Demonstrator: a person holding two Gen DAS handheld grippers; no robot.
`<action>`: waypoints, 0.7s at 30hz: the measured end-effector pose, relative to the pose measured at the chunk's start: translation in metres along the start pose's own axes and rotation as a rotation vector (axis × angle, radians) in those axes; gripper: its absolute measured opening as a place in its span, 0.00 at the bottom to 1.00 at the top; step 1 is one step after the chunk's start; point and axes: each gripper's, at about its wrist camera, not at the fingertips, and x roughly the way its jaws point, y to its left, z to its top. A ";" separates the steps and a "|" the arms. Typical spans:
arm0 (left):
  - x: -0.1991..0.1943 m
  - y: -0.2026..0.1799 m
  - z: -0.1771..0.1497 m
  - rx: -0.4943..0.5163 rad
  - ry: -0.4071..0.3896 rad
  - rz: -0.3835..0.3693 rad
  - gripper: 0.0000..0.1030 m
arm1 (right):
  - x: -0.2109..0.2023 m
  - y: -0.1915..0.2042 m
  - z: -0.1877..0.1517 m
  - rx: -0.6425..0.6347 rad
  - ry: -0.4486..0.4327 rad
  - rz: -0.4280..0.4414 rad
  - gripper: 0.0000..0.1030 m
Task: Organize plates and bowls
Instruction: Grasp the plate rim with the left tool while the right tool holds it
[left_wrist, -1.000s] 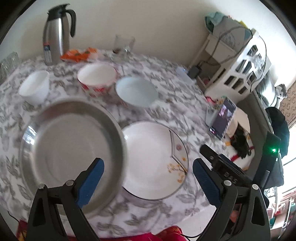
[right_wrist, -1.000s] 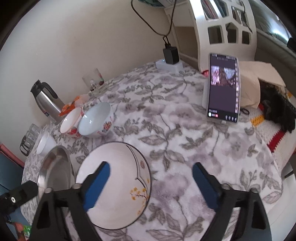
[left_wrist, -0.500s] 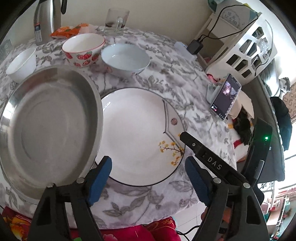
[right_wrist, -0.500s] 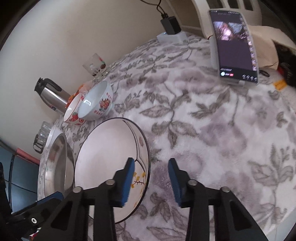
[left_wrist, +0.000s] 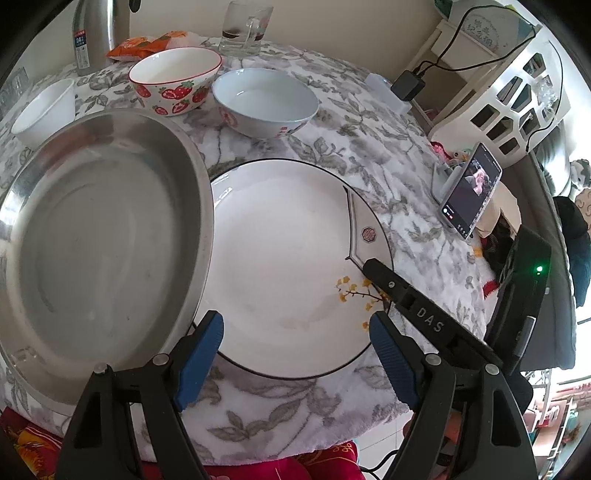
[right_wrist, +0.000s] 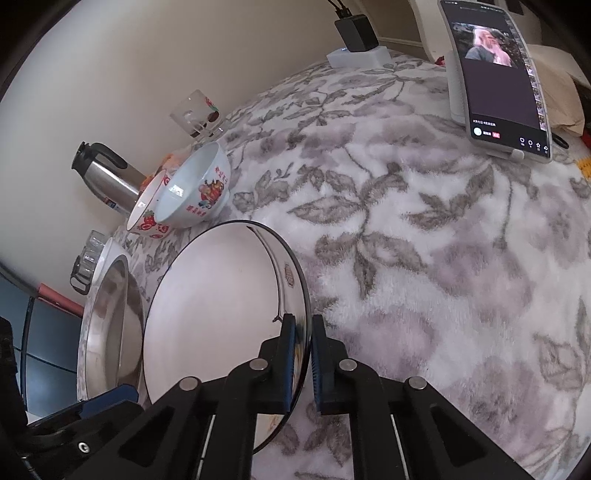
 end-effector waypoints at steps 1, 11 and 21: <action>0.001 0.000 0.000 0.000 0.001 0.001 0.80 | 0.000 -0.001 0.001 -0.002 0.001 0.002 0.08; 0.003 -0.002 -0.001 0.013 0.009 0.009 0.80 | -0.005 -0.010 0.013 -0.025 0.004 -0.009 0.08; 0.013 -0.007 0.000 0.032 0.024 0.014 0.80 | -0.021 -0.042 0.022 0.024 -0.027 -0.041 0.08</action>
